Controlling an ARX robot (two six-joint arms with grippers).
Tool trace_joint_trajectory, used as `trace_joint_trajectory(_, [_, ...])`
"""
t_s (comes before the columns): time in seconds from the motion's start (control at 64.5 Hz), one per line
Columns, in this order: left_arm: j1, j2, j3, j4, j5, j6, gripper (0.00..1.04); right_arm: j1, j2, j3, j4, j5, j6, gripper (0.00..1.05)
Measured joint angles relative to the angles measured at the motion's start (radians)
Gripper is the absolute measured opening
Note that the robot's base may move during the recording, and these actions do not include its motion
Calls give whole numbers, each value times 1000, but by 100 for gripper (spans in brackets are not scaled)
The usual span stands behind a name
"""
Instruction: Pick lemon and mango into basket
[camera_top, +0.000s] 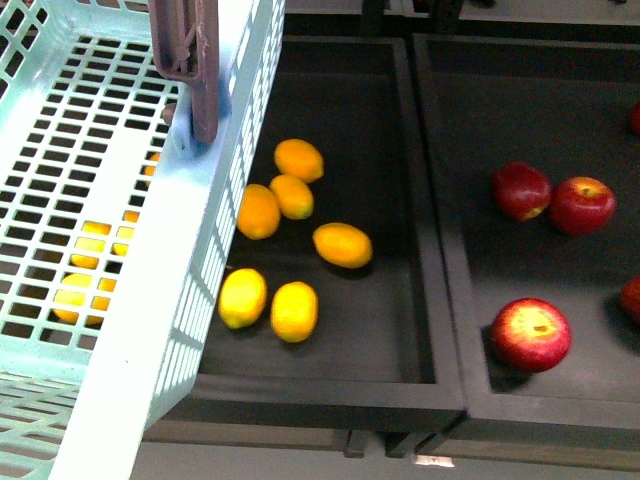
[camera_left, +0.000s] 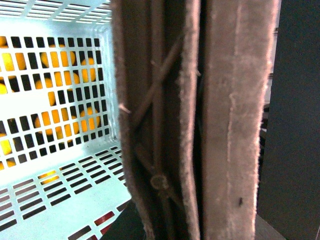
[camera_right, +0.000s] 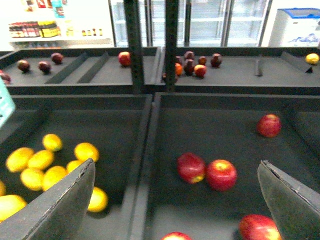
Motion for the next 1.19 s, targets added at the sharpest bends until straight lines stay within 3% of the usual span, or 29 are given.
trace_joint_trajectory(1.023, [11,-3,0,-2,-31,25,16,-1,0,0,0,-6,0,96])
trace_joint_trajectory(1.116, [-6,98,161,-321,55,233,16,-1,0,0,0,-3,0,96])
trace_joint_trajectory(1.194, [-23,183,242,-426,85,437,16,-1,0,0,0,-3,0,96])
